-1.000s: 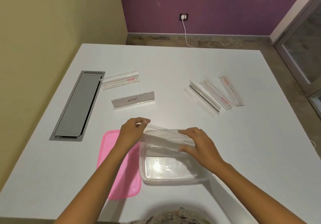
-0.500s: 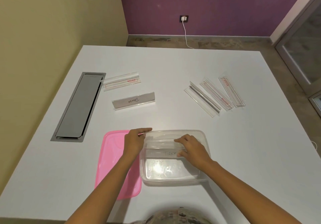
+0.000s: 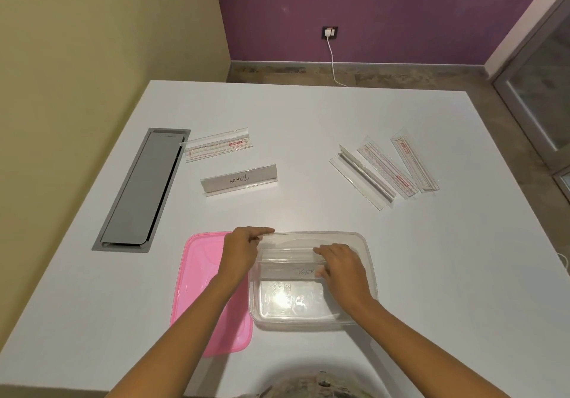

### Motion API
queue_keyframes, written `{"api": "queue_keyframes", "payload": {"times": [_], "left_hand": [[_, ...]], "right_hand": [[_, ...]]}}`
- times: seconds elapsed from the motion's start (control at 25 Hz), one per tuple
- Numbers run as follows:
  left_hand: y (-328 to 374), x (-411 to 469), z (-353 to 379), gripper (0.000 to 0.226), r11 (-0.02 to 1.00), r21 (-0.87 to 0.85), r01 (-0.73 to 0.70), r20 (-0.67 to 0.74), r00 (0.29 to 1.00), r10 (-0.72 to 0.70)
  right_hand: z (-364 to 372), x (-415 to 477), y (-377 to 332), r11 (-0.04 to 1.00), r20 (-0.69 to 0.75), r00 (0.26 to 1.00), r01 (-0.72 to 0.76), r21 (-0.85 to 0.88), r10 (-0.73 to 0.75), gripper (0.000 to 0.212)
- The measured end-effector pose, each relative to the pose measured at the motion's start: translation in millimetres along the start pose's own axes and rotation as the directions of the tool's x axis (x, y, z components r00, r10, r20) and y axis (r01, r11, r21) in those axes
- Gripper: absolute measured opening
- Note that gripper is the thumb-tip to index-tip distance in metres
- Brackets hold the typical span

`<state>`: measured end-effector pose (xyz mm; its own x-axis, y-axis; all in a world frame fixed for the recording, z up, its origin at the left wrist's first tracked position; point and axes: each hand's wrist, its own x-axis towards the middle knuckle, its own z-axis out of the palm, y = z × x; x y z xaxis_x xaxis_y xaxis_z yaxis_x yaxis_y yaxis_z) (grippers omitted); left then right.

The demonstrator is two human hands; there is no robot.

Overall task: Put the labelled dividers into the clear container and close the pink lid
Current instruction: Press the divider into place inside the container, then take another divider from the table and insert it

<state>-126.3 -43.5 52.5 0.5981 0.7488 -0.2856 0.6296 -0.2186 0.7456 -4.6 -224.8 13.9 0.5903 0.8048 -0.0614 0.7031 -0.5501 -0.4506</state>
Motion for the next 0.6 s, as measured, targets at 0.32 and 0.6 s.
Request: {"api": "queue_keyframes", "payload": {"times": [0.32,0.6], "left_hand": [[6.4,39.6,-10.1,0.026,0.969,0.107,-0.222,-0.156,0.959,0.237],[5.5,133.8,-37.7,0.04,0.845,0.522,-0.121,-0.129,0.967,0.218]], "right_hand": [[-34.6,7.5,-9.2,0.981,-0.187,0.963,0.19,-0.045,-0.195,0.038],[-35.1,36.5,-1.7,0.994,-0.229,0.969,0.068,-0.089,-0.087,0.033]]}}
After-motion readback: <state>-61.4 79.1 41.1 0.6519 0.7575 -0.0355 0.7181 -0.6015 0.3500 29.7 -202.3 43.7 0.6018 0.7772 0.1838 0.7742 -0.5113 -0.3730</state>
